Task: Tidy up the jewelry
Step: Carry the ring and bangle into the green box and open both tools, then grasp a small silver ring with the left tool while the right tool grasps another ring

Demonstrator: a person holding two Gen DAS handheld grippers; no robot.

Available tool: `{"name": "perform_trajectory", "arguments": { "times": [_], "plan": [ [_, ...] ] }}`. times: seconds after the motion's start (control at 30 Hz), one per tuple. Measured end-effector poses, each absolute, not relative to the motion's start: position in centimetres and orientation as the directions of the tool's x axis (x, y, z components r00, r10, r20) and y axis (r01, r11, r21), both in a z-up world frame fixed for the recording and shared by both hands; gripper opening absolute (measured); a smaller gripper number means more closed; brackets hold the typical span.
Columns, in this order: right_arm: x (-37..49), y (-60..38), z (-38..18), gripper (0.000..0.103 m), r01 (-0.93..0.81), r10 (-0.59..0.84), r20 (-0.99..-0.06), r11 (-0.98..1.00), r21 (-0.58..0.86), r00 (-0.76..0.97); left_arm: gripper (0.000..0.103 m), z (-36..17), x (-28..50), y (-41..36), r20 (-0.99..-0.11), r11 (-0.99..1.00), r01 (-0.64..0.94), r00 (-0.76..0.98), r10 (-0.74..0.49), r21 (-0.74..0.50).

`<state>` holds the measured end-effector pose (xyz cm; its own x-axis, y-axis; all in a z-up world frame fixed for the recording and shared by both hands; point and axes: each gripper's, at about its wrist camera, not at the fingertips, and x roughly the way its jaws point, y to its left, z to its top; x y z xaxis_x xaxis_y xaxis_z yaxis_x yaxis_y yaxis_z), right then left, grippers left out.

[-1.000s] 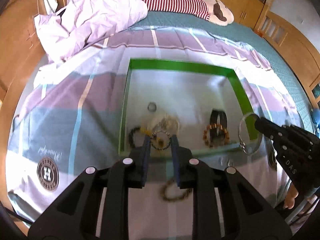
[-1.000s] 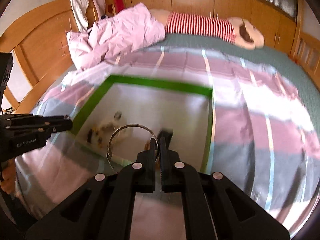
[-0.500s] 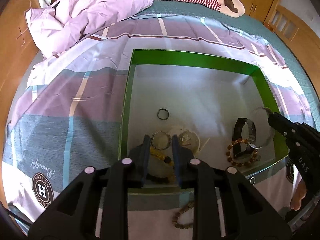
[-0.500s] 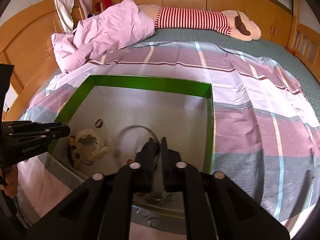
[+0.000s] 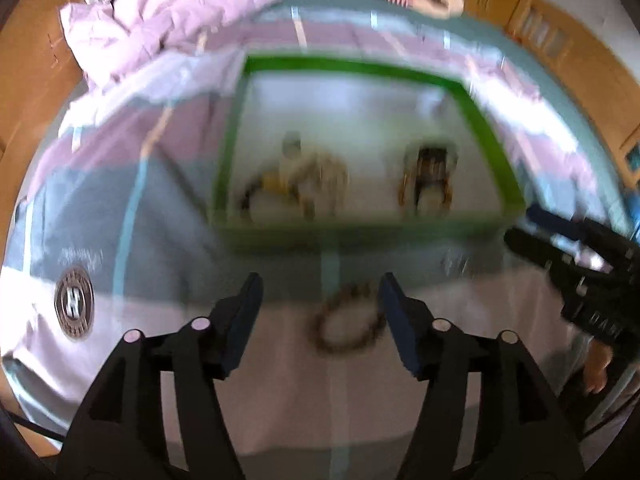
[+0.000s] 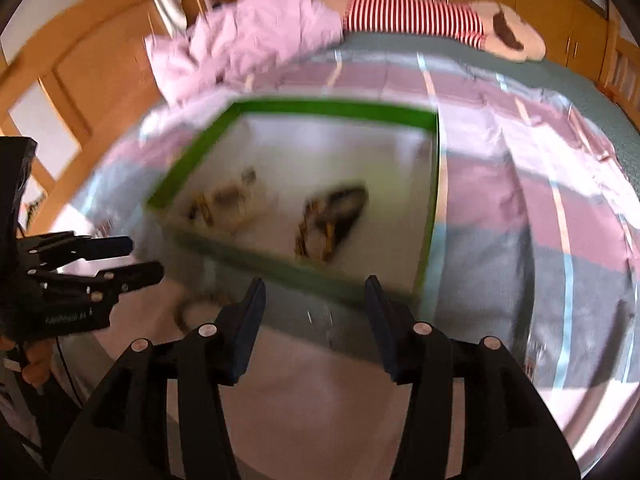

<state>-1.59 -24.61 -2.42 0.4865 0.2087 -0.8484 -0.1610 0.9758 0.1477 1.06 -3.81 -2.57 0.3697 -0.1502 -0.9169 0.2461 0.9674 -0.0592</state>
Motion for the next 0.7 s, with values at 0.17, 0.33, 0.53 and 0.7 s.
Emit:
{"name": "perform_trajectory", "arguments": {
  "times": [0.17,0.33,0.53,0.7],
  "plan": [
    [-1.2,-23.5,-5.5,0.051,-0.154,0.211,-0.888,0.975,0.161,0.409,0.066,-5.5,0.9,-4.1,-0.95,0.975,0.219,0.299,-0.086,-0.019],
    [-0.4,-22.9,-6.5,0.049,-0.121,0.07,-0.9,0.992,0.019,0.43,0.073,-6.1,1.6,-2.9,-0.956,0.985,0.172,0.287,-0.064,-0.015],
    [0.6,-25.3,-8.0,0.041,-0.013,0.159,-0.914,0.986,0.166,0.373,0.077,-6.7,1.8,-2.2,-0.964,0.988,0.152,0.26,-0.064,-0.024],
    [1.2,-23.8,-8.3,0.041,-0.067,0.218,-0.893,0.976,0.209,0.395,0.079,-6.7,1.7,-2.2,-0.964,0.987,0.159,0.255,-0.071,-0.031]
  ]
}}
